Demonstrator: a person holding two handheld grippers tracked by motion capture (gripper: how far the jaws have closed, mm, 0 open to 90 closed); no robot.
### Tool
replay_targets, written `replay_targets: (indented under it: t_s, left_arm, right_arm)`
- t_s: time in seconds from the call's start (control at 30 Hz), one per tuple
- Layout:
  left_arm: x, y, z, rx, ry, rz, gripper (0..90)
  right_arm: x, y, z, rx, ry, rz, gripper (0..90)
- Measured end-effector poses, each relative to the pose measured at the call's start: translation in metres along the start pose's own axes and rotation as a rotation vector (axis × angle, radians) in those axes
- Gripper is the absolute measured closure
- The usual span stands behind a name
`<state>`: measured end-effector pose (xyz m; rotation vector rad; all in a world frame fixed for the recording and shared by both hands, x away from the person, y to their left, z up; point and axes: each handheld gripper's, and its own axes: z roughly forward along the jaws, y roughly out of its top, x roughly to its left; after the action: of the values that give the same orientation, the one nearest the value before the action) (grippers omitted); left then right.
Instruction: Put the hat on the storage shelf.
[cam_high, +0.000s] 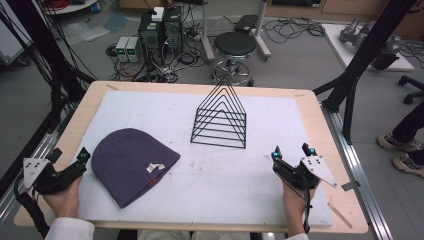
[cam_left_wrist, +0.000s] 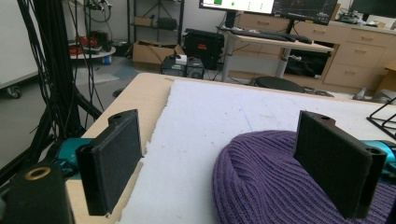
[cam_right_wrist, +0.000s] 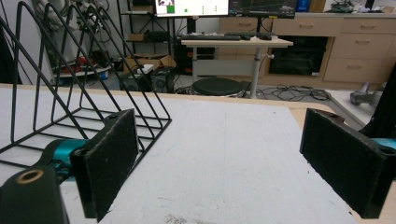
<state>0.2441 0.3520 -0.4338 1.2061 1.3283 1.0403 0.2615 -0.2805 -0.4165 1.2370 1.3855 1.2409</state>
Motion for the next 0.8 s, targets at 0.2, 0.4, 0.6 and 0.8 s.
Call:
replay_targets:
  t_s: [0.2,0.4,0.6,0.8]
  left_arm:
    - [0.0009,-0.0004,0.0005,0.004,0.0,-0.012,15.4]
    - [0.0006,-0.0004,0.0002,0.005,0.0,-0.014,15.4]
    - [0.0005,0.0006,-0.0004,0.009,-0.004,-0.019,15.5]
    - [0.0001,0.0041,-0.0003,0.014,-0.002,-0.016,15.5]
  right_arm:
    - [-0.0001,-0.0001,0.0003,0.002,0.0,0.002,11.0]
    - [-0.0001,-0.0001,0.0002,0.003,0.0,0.001,11.0]
    - [0.0,-0.0003,0.0005,0.005,0.0,0.0,11.0]
    - [0.0007,-0.0006,0.0013,0.009,0.004,-0.006,11.0]
